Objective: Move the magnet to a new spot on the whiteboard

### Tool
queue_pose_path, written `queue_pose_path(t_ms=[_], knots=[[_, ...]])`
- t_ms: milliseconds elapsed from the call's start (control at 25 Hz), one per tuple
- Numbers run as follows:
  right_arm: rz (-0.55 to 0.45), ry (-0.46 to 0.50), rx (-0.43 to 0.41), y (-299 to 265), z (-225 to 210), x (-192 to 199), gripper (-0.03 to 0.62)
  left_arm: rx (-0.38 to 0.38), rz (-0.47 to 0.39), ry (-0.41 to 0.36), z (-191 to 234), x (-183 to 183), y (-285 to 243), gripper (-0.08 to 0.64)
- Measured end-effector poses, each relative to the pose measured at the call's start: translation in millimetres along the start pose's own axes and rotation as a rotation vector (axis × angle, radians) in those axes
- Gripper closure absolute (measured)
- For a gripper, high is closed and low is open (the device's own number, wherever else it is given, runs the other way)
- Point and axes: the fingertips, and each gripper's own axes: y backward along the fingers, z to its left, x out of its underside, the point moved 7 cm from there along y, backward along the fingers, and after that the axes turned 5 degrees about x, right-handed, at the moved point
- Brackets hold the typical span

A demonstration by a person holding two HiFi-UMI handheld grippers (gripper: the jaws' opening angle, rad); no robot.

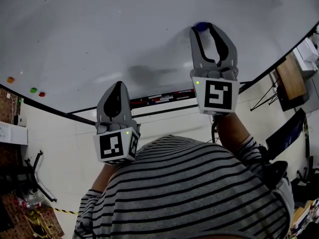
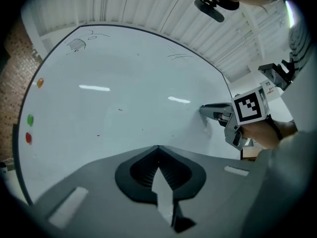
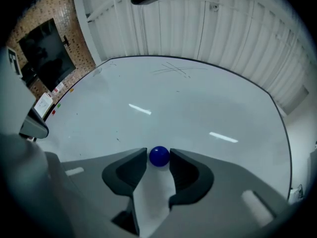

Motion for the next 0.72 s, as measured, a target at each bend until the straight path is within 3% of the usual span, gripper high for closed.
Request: queue_pose_path(t_ms=[360, 520, 720], knots=[[-0.006, -0.052, -0.003, 1, 1, 6, 0.468, 0.005, 0.025, 0.018, -3, 8, -4, 0.545], [-0.024, -0.097, -0.027, 31, 2, -10, 0.468, 0.016, 0.036, 0.026, -14, 11, 4, 0.545], [-0.014, -0.144, -0.077, 87, -18, -21, 0.468, 0.045, 0.032, 0.013, -58, 8, 20, 0.545]])
